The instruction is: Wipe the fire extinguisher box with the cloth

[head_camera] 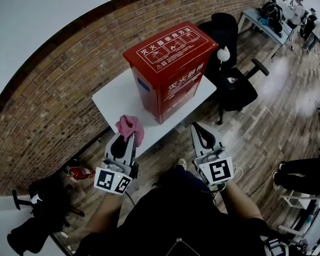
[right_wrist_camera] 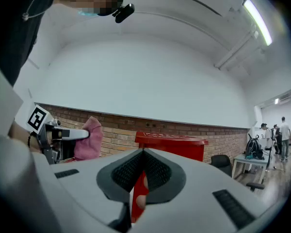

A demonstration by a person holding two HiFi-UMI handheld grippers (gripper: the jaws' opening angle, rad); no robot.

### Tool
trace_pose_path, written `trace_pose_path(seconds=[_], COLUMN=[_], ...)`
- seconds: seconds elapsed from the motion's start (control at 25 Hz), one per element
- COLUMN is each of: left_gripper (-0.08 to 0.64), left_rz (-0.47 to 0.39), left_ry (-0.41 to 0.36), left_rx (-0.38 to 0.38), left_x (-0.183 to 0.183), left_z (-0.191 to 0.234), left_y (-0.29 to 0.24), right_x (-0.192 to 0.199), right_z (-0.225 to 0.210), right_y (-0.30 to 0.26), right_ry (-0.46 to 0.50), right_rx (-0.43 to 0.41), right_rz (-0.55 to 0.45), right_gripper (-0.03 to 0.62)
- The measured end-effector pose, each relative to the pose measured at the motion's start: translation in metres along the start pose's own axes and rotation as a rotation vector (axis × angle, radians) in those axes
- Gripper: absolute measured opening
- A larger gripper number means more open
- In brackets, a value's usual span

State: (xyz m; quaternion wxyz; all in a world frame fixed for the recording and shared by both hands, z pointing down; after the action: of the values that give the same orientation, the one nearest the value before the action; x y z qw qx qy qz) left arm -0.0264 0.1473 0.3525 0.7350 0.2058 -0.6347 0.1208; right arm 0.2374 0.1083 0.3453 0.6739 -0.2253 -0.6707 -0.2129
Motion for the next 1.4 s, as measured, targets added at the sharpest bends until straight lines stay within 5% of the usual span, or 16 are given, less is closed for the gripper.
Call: trace_pose_path(seconds=[0.4,0.6,0.92,1.16,1.4], left_gripper=[0.127,0.127,0.128,0.127,0.128], left_rz=[0.028,0.026,0.024,0.031,-0.023], left_ry=[0.025,0.076,0.057,0.259,0.527], left_rx=[-0.085,-0.152,-0.219,-0.189,-0.124], left_x=[0.007,0.007,0.002,0.012,0.025], left_z=[0.014,0.027,0.043,0.071,0.116], left_y=[-0.054,-0.078,-0.103,-0.118,-0.136], right_x=[0.0,0.004,0.014,0.016,0.017], right_z=[-0.048,-0.062,-0.066,-0.051,-0.032], right_y=[-0.045,-0.068,-0.102,-0.116,-0.123], right_ry=[-0.014,-0.006,-0.034,-0.046,-0.014], right_rx=[-0.079,-0.216,-0.403,-0.452,-0.383], right_rz=[-0.004,-0.016,0.014,0.042,0.086], right_gripper=[0.02,0.02,0.02,0.02,0.02])
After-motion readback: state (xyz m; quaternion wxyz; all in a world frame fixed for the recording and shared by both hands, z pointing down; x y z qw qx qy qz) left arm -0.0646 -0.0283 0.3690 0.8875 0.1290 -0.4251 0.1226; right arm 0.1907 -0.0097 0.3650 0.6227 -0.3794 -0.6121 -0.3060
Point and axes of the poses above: the fingertips, and each gripper's own axes: y backward along the fingers, z to its left, x out of its underside, the point moved 7 cm from there along y, backward along the fingers, and after that the axes turned 6 degrees about -y, right-handed, at the moved point
